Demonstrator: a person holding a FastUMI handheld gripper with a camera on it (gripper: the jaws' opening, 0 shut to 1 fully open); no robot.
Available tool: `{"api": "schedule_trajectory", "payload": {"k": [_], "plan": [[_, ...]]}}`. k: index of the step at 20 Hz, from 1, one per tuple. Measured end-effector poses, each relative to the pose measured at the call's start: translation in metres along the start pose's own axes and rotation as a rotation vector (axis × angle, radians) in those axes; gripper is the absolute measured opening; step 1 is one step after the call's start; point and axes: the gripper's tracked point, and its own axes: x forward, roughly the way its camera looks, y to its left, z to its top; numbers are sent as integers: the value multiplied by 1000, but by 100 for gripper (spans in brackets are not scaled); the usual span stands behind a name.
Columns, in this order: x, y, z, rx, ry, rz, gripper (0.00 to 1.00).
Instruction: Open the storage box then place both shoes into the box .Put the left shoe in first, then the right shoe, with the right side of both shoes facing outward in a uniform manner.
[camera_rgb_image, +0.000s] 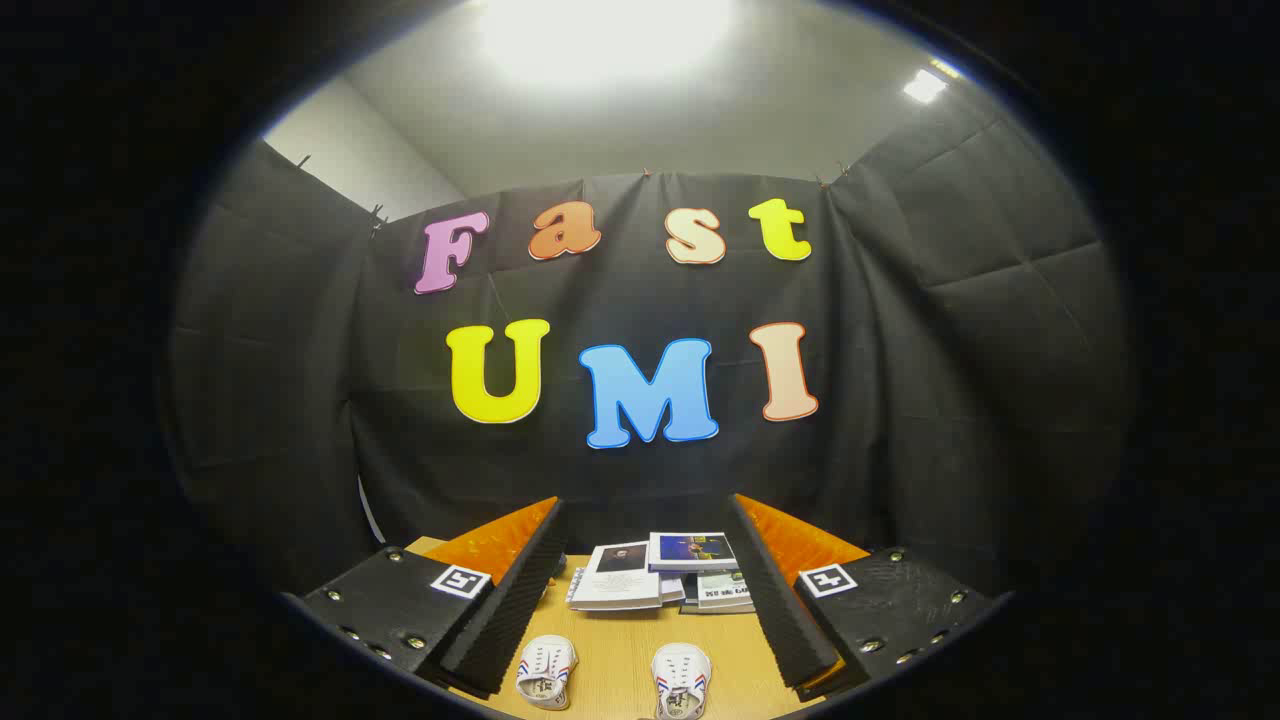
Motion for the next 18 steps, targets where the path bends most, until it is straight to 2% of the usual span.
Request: {"api": "schedule_trajectory", "payload": {"k": [9,18], "plan": [[11,4,1,-17,-2,-21,97],[34,12,-34,7,52,-21,97]]}}
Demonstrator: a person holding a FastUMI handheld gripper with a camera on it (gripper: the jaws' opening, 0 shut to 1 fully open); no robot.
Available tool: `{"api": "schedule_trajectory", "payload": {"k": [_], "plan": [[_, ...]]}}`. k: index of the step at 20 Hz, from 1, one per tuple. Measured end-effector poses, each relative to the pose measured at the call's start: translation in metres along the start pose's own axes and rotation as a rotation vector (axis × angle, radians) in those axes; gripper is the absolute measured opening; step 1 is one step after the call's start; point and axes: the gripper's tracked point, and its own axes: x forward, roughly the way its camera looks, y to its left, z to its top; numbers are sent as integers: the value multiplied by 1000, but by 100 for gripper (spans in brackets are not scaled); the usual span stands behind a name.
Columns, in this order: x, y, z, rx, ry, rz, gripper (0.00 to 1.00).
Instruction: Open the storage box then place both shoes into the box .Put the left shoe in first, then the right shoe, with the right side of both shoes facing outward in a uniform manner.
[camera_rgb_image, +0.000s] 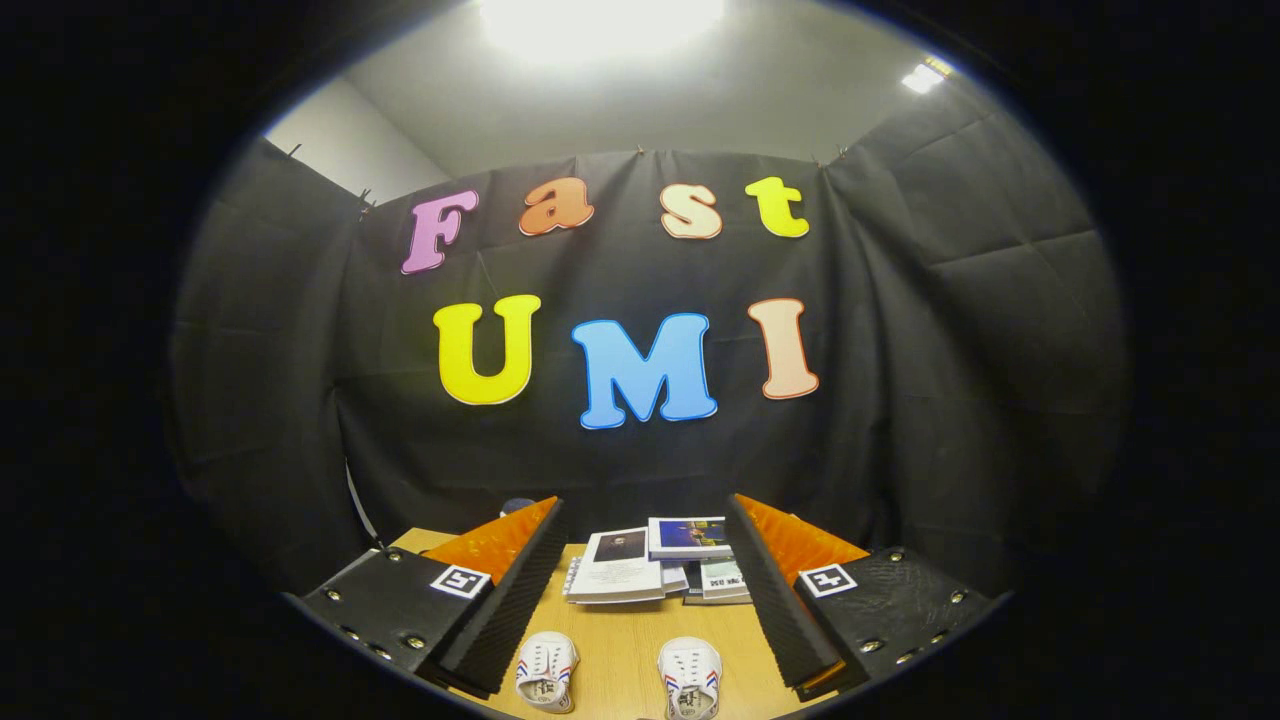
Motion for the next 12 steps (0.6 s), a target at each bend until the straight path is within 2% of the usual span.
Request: {"api": "schedule_trajectory", "payload": {"k": [4,12], "plan": [[21,10,-22,20,47,29,97],[49,68,-127,54,332,272,99]]}}
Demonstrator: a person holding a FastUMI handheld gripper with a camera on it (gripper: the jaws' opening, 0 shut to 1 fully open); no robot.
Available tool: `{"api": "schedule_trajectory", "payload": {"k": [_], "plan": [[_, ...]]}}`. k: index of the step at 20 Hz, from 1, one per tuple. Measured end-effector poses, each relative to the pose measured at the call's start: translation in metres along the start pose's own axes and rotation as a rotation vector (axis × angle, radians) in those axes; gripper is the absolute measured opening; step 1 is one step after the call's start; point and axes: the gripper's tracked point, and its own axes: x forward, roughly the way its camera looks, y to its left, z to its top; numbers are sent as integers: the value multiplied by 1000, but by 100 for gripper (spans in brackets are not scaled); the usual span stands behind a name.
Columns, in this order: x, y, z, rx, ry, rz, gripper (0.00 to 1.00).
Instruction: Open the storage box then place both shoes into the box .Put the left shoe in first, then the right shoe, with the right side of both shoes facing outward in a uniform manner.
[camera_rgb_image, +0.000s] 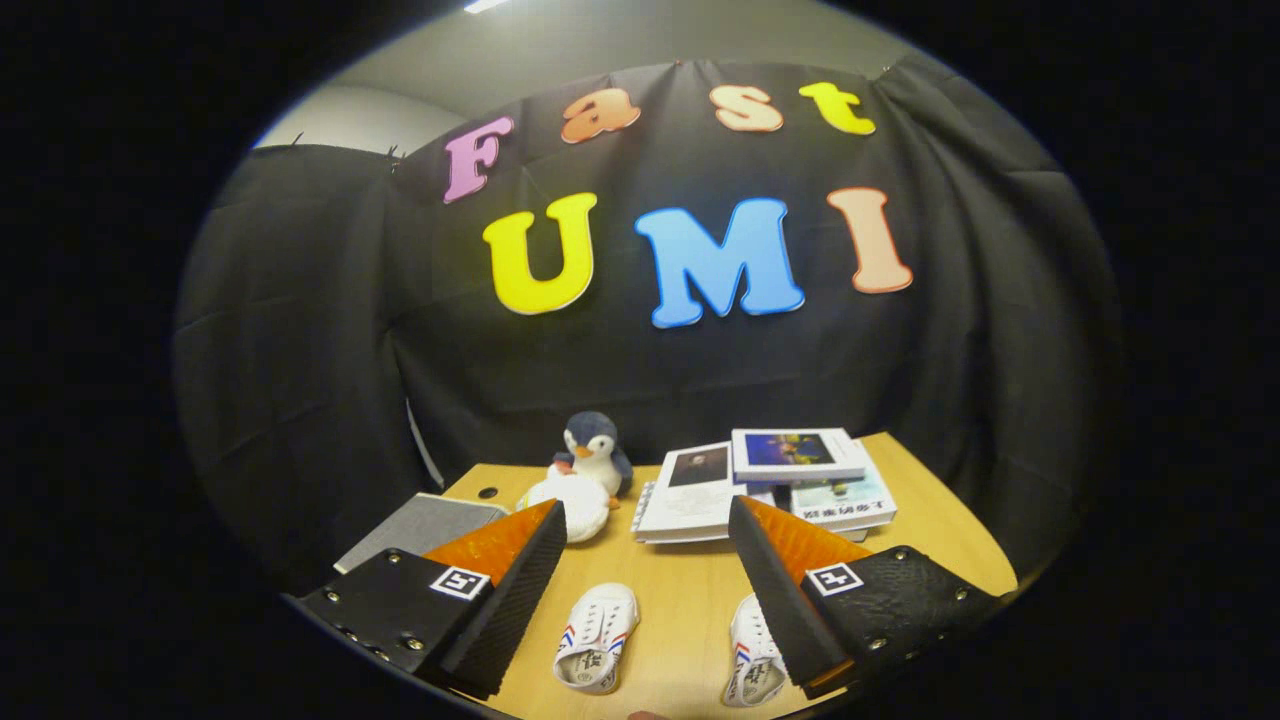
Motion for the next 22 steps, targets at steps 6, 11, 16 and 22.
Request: {"api": "schedule_trajectory", "payload": {"k": [6,11,16,22], "plan": [[45,48,-52,137,173,223,99],[81,102,-115,279,415,435,99],[107,148,-153,530,563,578,97],[113,187,-168,777,630,717,96]]}}
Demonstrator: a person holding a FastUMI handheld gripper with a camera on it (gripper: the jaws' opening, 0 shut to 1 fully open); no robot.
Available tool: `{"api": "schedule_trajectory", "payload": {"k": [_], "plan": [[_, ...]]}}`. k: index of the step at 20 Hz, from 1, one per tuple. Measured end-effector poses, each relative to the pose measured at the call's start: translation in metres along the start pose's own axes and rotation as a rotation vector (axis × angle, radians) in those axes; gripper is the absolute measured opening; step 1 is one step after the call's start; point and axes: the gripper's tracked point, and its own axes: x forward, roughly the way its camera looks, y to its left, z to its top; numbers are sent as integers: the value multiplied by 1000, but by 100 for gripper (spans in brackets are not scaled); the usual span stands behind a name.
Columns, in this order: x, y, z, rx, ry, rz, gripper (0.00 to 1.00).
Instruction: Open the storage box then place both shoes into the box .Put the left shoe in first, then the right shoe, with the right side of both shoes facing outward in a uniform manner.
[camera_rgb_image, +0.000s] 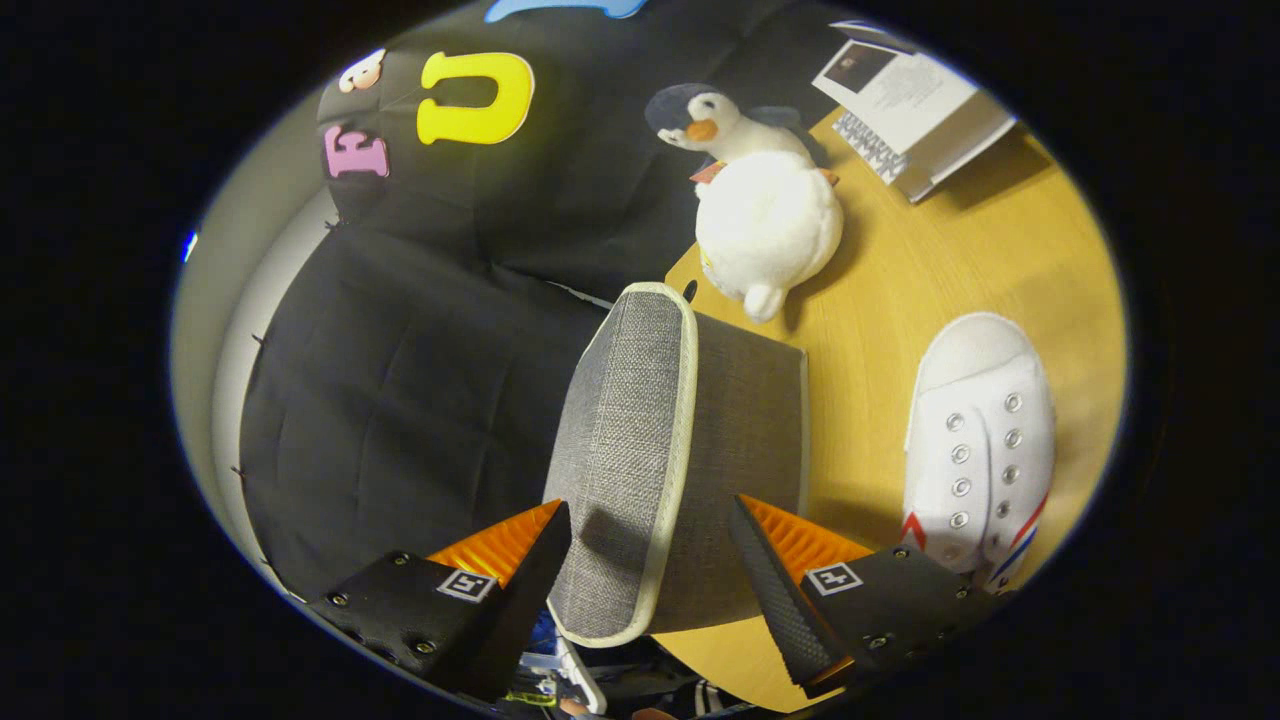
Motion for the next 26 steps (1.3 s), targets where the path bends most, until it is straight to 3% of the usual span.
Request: {"api": "schedule_trajectory", "payload": {"k": [3,4,6,8,9,17,26], "plan": [[8,8,2,98,17,51,94],[10,11,2,104,27,62,80],[10,12,12,71,-7,43,67],[2,22,24,113,-9,46,24],[-2,30,27,113,5,60,15],[-6,125,29,-151,52,76,14],[57,225,20,-355,111,93,14]]}}
